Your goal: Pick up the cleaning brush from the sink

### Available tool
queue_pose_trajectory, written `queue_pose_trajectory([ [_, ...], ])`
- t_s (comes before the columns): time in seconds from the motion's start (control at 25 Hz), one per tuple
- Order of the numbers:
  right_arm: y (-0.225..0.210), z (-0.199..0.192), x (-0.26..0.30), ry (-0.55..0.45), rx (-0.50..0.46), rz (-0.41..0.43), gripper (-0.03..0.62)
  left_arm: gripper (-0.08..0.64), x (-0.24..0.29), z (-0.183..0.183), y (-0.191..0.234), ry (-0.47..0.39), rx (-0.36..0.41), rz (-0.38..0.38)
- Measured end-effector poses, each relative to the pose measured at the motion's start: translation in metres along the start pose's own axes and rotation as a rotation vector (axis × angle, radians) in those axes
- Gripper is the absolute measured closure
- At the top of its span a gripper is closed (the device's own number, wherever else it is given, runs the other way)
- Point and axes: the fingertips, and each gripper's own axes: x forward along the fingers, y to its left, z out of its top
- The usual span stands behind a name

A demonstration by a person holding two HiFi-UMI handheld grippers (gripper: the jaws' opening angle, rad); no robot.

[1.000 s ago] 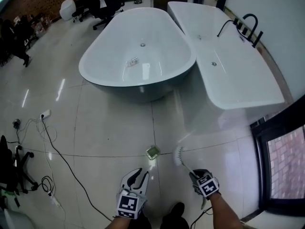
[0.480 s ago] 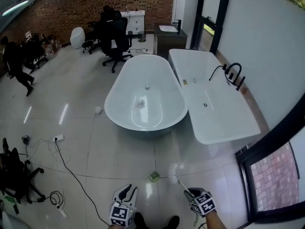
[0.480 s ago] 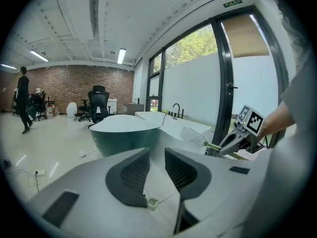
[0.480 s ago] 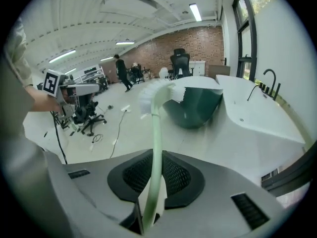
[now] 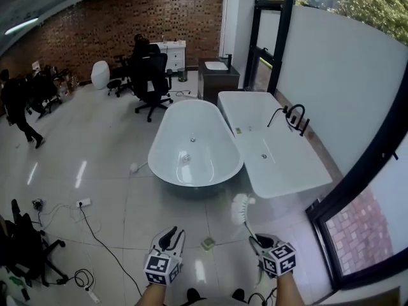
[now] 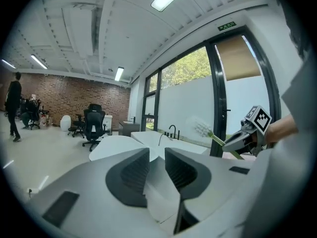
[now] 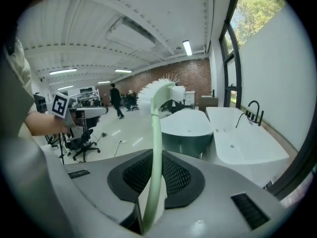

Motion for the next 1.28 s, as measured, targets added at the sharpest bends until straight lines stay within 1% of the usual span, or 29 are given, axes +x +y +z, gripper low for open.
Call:
queue_pose_trajectory([
  [0.12, 0.009, 0.036, -0.019, -0.086, -0.013, -0.031, 0.548, 0.476, -0.009, 0.021, 0.007, -0.04, 0.01, -0.002],
  [0.24, 0.019, 0.059, -0.041, -0.161, -0.009, -0.06, 0.548, 0.476, -0.021, 0.033, 0.009, -0.056, -0.012, -0.007],
  [0.36, 0.03, 0.083, -0.065, -0.262, 0.013, -0.071, 0.546, 0.476, -0.038, 0.048, 0.006, -0.078, -0.025, -0.004],
  [0.48, 0.032, 0.112, -0.089, -0.367, 0.015, -0.056, 0.548, 0.476, -0.046, 0.071, -0.013, -0.113, -0.006, -0.005],
  [0.6, 0.032, 0.132, -0.108, -0.439, 0.009, -0.017, 0.546, 0.476, -0.051, 0.089, -0.033, -0.135, 0.005, 0.015],
  [0.68, 0.027, 0.138, -0.121, -0.467, 0.015, 0.004, 0.546, 0.476, -0.052, 0.097, -0.049, -0.131, 0.009, 0.033],
  [0.8, 0.013, 0.139, -0.139, -0.504, 0.048, 0.027, 0.546, 0.476, -0.052, 0.104, -0.07, -0.121, 0.027, 0.067],
  [0.88, 0.003, 0.135, -0.144, -0.517, 0.072, 0.044, 0.548, 0.476, -0.05, 0.107, -0.08, -0.128, 0.028, 0.098],
  [0.96, -0.007, 0.131, -0.144, -0.525, 0.089, 0.051, 0.546, 0.476, -0.047, 0.111, -0.089, -0.142, 0.036, 0.11],
  [1.08, -0.016, 0.128, -0.147, -0.544, 0.139, 0.057, 0.547, 0.476, -0.041, 0.113, -0.105, -0.147, 0.055, 0.09],
  [1.16, -0.017, 0.127, -0.154, -0.556, 0.162, 0.052, 0.546, 0.476, -0.041, 0.116, -0.111, -0.161, 0.049, 0.073],
  [1.28, -0.021, 0.143, -0.163, -0.576, 0.144, -0.003, 0.546, 0.476, -0.036, 0.126, -0.113, -0.178, 0.057, 0.034],
])
